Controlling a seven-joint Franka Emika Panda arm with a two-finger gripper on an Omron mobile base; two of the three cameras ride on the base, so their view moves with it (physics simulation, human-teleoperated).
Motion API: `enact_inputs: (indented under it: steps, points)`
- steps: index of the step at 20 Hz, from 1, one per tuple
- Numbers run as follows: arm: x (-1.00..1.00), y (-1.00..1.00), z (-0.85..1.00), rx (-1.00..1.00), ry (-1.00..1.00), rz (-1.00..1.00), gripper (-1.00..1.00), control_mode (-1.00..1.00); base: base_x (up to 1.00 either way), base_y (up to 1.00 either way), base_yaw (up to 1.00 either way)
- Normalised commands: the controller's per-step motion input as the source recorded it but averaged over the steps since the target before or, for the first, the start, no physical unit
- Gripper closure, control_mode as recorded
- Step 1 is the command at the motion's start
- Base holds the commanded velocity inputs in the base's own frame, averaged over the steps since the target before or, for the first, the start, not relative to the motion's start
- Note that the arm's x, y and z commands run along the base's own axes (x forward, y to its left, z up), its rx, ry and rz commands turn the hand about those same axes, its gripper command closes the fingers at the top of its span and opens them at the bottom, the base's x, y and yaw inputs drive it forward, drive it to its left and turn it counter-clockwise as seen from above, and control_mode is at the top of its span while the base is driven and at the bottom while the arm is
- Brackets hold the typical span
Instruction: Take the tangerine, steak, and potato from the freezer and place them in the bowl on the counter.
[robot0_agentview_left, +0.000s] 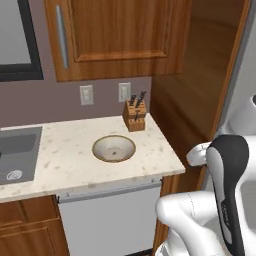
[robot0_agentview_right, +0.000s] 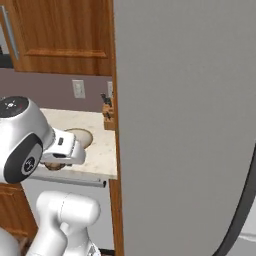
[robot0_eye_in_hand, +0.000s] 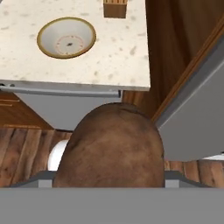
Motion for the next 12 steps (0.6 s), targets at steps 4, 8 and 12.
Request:
enact_inputs:
  steps: [4, 8, 12]
  points:
    - [0.0, 0.0, 0.0, 0.0, 0.0, 0.0, 1.0, 1.0, 0.4, 0.99, -0.02]
    - [0.0, 0.0, 0.0, 0.0, 0.0, 0.0, 1.0, 1.0, 0.0, 0.5, 0.0]
    - [0.0, 0.0, 0.0, 0.0, 0.0, 0.0, 1.0, 1.0, -0.06, 0.65, 0.0]
